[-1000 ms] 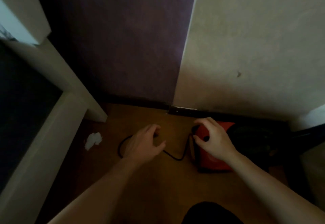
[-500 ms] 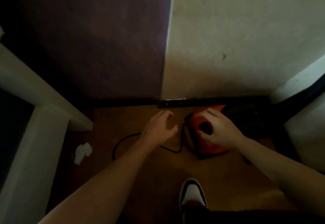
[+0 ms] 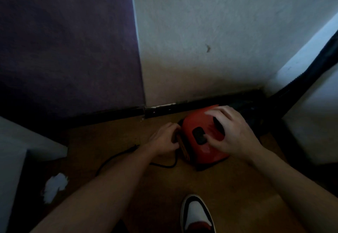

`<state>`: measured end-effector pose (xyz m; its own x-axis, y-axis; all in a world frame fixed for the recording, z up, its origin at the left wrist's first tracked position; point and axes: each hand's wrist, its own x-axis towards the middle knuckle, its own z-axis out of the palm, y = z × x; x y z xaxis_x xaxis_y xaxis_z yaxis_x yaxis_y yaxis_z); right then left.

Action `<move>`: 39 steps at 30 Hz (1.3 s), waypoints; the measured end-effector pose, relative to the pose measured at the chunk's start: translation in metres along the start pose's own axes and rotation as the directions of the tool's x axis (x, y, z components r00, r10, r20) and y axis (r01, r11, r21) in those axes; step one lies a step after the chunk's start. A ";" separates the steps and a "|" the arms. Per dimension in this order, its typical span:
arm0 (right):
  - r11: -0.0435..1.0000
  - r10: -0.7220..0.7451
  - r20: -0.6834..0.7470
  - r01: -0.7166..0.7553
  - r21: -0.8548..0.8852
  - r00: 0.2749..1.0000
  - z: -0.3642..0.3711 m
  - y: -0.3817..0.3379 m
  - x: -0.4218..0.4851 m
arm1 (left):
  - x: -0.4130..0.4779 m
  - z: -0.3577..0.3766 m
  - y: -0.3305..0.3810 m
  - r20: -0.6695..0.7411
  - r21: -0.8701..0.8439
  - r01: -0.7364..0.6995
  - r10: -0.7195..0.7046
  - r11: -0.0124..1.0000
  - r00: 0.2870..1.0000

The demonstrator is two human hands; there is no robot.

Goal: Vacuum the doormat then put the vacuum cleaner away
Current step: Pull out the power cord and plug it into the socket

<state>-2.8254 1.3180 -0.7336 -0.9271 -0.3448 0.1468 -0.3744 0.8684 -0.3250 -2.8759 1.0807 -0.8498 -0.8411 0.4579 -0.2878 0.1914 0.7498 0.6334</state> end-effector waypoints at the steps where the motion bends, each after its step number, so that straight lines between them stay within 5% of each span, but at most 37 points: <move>1: 1.000 0.014 0.010 -0.014 0.008 1.000 -0.003 0.000 -0.001 | 0.003 0.001 -0.001 0.010 0.010 -0.011 0.011 1.000 1.000; 6: 0.999 0.019 0.081 -0.023 0.046 0.997 -0.003 0.011 -0.010 | 0.014 0.004 -0.006 0.035 -0.015 -0.027 0.027 1.000 0.999; 18: 0.998 0.005 -0.007 -0.004 0.069 1.000 0.008 0.015 -0.008 | 0.020 -0.006 -0.010 -0.040 0.010 -0.172 0.172 0.985 0.984; 25: 0.997 0.041 0.055 -0.045 0.066 0.998 0.003 0.017 -0.009 | -0.016 -0.038 0.026 0.179 0.094 -0.326 0.307 0.941 0.935; 29: 0.999 0.048 0.073 -0.049 0.009 0.996 -0.006 0.017 -0.007 | -0.046 -0.025 0.040 0.304 0.059 -0.274 0.244 0.960 0.921; 34: 0.999 0.034 0.062 -0.033 -0.011 0.997 -0.001 0.010 -0.007 | -0.069 0.014 0.027 0.342 -0.132 0.025 0.022 0.991 0.939; 39: 0.999 0.025 0.055 -0.023 -0.040 0.998 0.002 0.011 -0.009 | -0.078 0.057 0.012 0.357 -0.038 0.216 -0.189 0.976 0.915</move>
<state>-2.8214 1.3295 -0.7399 -0.9356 -0.3422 0.0873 -0.3525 0.8897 -0.2902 -2.7791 1.0814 -0.8604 -0.6252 0.4480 -0.6391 -0.0145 0.8121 0.5834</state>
